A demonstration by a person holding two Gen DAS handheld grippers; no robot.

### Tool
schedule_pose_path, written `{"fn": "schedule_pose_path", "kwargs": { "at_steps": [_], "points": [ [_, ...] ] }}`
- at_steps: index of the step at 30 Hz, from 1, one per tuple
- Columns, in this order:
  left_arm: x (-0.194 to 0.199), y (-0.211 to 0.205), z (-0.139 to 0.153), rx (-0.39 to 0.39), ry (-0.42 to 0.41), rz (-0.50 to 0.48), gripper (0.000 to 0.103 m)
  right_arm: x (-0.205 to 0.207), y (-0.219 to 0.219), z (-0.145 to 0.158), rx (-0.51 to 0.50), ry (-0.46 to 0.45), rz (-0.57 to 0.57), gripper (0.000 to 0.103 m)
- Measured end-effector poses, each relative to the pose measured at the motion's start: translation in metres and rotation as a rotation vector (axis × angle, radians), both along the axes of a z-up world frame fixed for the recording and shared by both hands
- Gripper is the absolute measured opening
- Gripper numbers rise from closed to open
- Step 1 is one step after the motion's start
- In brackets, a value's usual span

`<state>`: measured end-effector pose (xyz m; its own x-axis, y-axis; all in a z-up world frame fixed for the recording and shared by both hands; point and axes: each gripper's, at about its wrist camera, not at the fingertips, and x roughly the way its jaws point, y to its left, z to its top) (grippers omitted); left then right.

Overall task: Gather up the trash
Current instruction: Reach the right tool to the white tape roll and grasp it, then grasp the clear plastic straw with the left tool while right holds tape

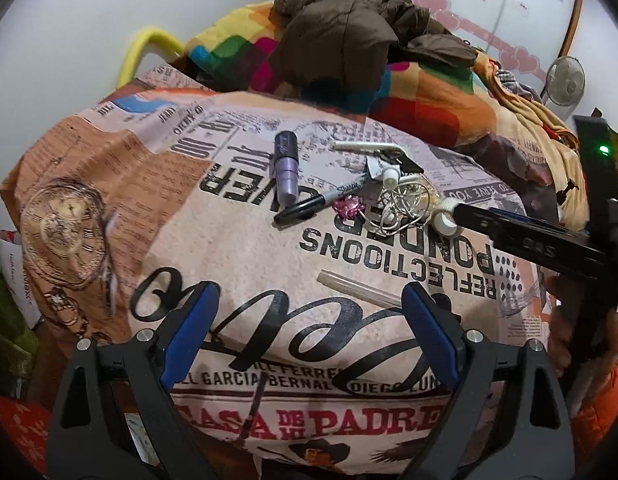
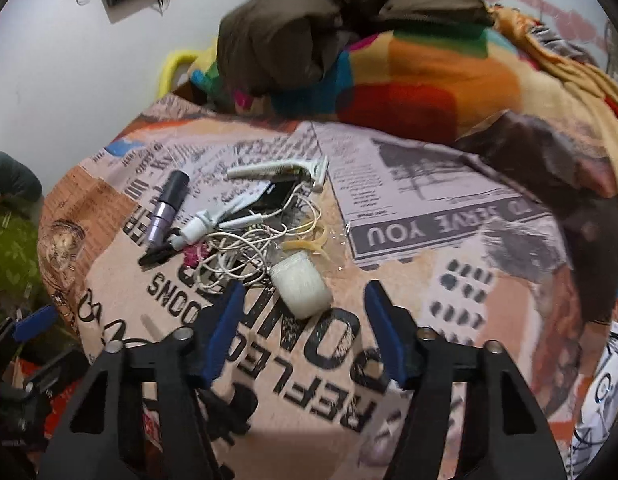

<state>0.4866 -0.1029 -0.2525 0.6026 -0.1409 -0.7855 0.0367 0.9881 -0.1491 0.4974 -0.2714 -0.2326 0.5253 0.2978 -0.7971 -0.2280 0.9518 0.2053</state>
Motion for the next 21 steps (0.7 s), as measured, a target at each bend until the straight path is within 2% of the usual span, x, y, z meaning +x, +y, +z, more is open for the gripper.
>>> {"fn": "schedule_pose_path", "kwargs": {
  "at_steps": [3,4,8,14,17,21],
  "points": [
    [0.005,-0.005,-0.007,-0.024,0.023,-0.010,0.093,0.005,0.003,-0.007,-0.002,0.009,0.018,0.042],
    [0.006,-0.008,-0.009,-0.030,0.033,-0.017,0.092,0.008,0.002,-0.008,-0.004,0.014,0.023,0.033],
    [0.011,-0.020,-0.019,-0.049,0.077,-0.054,0.084,0.009,-0.002,-0.010,0.027,0.021,0.021,0.025],
    [0.019,-0.037,-0.034,-0.142,0.177,-0.074,0.060,-0.011,-0.020,-0.002,0.052,0.007,-0.037,0.024],
    [0.023,-0.041,-0.039,-0.210,0.213,-0.069,0.053,-0.027,-0.027,0.004,0.045,-0.005,-0.078,0.024],
    [0.025,-0.054,-0.039,-0.186,0.208,-0.045,0.049,-0.044,-0.033,0.011,0.038,-0.027,-0.122,0.024]
  ]
}}
